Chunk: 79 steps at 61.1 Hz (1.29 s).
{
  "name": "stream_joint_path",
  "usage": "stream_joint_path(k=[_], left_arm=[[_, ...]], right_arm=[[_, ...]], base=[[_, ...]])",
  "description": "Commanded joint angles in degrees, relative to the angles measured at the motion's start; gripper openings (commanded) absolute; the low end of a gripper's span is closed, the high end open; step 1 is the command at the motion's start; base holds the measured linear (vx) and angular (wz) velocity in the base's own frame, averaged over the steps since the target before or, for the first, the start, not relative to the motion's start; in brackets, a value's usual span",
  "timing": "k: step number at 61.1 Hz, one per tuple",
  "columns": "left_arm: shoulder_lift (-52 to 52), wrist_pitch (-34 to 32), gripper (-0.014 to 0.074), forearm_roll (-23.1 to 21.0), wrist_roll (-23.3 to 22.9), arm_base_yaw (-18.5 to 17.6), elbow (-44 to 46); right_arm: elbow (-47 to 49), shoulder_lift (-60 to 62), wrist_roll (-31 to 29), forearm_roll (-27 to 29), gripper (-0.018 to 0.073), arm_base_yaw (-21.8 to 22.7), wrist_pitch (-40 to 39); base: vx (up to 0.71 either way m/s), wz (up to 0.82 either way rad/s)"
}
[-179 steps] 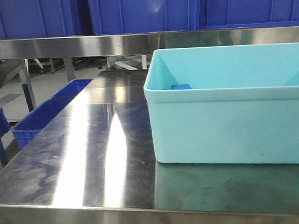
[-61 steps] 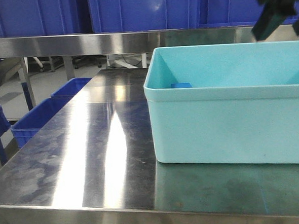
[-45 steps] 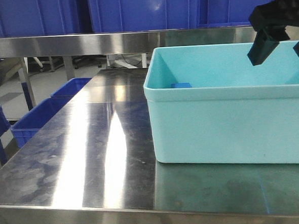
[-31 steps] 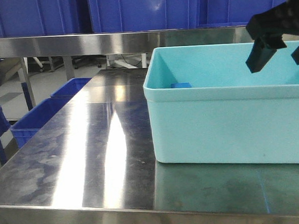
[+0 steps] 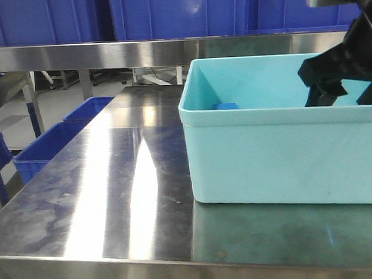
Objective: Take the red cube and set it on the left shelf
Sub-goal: 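Lower the right gripper into the teal bin and grasp the red cube, then lift the red cube out of the bin with the right gripper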
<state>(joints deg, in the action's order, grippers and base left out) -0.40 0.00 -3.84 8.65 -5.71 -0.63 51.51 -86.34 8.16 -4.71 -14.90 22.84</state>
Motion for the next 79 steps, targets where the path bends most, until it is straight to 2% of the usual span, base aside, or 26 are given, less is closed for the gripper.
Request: stream_joint_path(k=[1, 43, 47, 50, 61, 64, 79], left_arm=[[0.5, -4.8, 0.0106, 0.0, 0.1, -0.2, -1.3], [0.5, -4.8, 0.0106, 0.0, 0.1, -0.2, -1.3], [0.5, -4.8, 0.0106, 0.0, 0.1, -0.2, -1.3], [0.5, -4.8, 0.0106, 0.0, 0.1, -0.2, -1.3], [0.5, -4.8, 0.0106, 0.0, 0.1, -0.2, -1.3], [0.5, -4.8, 0.0106, 0.0, 0.1, -0.2, -1.3], [0.5, -4.8, 0.0106, 0.0, 0.1, -0.2, -1.3]], right_arm=[[1.9, 1.0, -0.1, -0.1, 0.0611, 0.0, -2.9], [1.9, -4.1, -0.1, -0.1, 0.0562, 0.0, -7.8], [1.9, -4.1, -0.1, -0.1, 0.0519, 0.0, -8.6], [1.9, -4.1, -0.1, -0.1, 0.0448, 0.0, -9.4], [1.9, -3.6, -0.1, -0.1, 0.0111, 0.0, -10.2], [1.9, -3.1, -0.1, -0.1, 0.0045, 0.0, -10.2], [1.9, 7.0, -0.1, -0.1, 0.0058, -0.6, -16.3]], base=[[0.0, 0.0], [0.0, 0.0], [0.0, 0.0], [0.0, 0.0], [0.0, 0.0], [0.0, 0.0], [-0.01, -0.08]])
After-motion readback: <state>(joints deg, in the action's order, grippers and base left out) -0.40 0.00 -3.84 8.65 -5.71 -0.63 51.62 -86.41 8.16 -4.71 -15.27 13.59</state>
